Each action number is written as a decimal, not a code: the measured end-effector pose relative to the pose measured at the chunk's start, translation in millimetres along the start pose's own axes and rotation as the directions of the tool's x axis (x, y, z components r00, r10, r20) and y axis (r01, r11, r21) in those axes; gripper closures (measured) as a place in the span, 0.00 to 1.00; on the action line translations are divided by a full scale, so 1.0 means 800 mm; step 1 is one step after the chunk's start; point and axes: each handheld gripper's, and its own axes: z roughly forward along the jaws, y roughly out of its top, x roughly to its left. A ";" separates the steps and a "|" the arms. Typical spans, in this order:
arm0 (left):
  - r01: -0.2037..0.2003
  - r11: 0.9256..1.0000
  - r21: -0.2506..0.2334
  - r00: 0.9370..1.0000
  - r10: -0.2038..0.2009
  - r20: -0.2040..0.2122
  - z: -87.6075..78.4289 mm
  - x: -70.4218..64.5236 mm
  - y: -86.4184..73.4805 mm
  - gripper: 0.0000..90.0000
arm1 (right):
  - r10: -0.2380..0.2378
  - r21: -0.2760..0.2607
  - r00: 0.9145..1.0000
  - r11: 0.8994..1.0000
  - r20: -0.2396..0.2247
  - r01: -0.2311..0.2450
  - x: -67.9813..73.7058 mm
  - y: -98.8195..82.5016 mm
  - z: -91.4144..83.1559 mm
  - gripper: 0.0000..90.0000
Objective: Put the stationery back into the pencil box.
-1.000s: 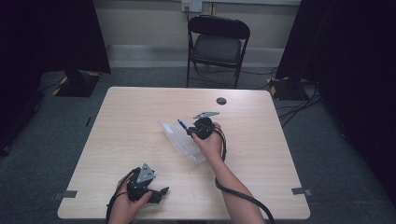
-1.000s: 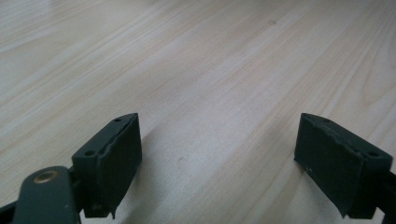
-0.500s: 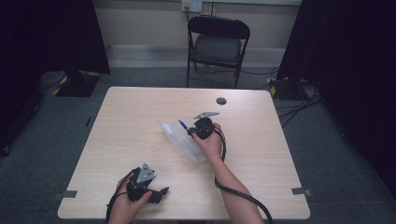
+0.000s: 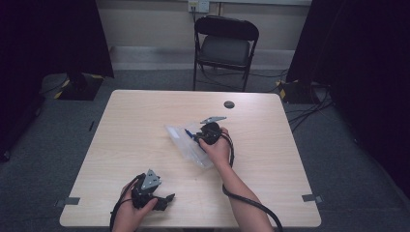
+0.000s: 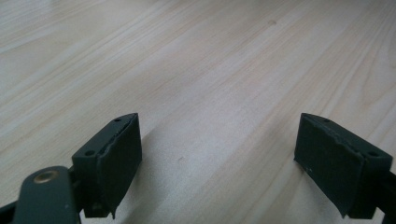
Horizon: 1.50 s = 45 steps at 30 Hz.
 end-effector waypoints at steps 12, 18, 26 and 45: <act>0.002 1.000 0.001 1.000 -0.002 0.001 0.000 0.000 0.000 0.16 | -0.009 -0.010 1.000 1.000 -0.002 0.009 0.000 -0.001 -0.012 0.74; -0.002 1.000 0.003 1.000 0.002 0.001 0.000 0.000 0.000 0.16 | -0.008 -0.012 1.000 1.000 0.006 0.008 -0.001 -0.002 -0.019 0.60; 0.000 1.000 0.001 1.000 0.000 0.003 0.000 0.000 0.000 0.16 | -0.037 -0.028 0.999 0.999 -0.015 0.037 0.003 -0.004 -0.031 0.46; 0.000 1.000 0.000 1.000 0.000 0.006 0.000 0.001 0.000 0.16 | -0.093 -0.038 0.993 0.995 -0.077 0.090 0.002 -0.019 -0.075 0.24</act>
